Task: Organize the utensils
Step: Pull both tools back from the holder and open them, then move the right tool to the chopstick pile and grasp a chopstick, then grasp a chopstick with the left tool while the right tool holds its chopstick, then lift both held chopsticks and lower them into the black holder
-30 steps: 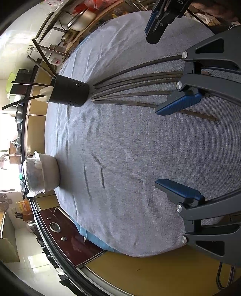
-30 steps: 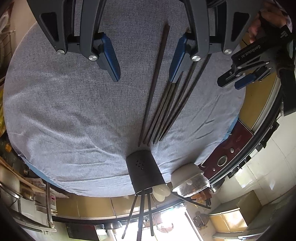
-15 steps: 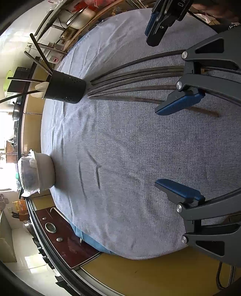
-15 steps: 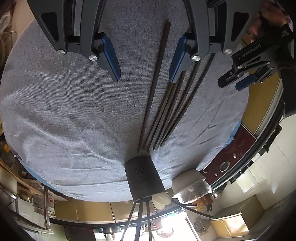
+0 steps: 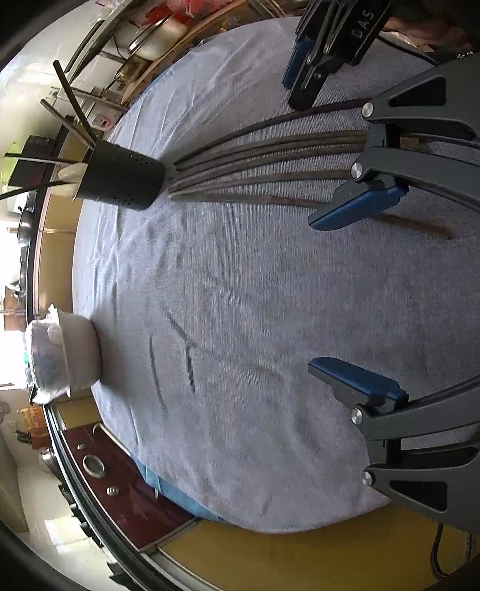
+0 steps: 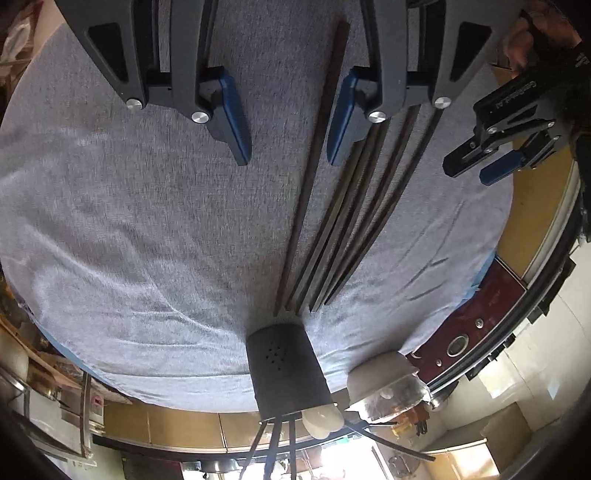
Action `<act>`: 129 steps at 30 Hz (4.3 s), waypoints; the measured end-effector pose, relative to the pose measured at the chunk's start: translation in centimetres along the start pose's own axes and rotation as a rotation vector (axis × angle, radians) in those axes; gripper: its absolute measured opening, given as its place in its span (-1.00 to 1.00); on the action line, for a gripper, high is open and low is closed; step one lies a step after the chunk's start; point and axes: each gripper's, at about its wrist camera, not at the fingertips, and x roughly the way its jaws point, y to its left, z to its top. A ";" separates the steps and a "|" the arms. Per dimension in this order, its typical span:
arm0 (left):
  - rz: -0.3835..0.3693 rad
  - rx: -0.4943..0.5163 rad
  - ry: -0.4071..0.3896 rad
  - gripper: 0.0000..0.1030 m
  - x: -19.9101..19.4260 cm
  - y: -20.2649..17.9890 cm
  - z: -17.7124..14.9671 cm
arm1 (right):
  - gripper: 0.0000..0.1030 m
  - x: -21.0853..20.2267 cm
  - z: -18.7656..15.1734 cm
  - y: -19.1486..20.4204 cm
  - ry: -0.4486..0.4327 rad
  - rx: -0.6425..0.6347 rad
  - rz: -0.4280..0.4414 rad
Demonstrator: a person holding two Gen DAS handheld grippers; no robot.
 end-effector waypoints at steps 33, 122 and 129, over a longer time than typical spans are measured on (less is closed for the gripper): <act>-0.177 0.070 0.085 0.40 7.4 -4.0 11.2 | -0.77 6.0 10.1 -1.7 0.038 -0.044 -0.196; -0.251 -0.061 -0.758 -0.89 -15.8 -5.9 31.0 | -0.90 -18.2 26.2 3.9 -0.682 -0.054 -0.017; -0.223 -0.129 -0.655 -0.89 -9.1 -6.7 31.0 | -0.90 -13.7 27.4 2.6 -0.585 -0.028 -0.048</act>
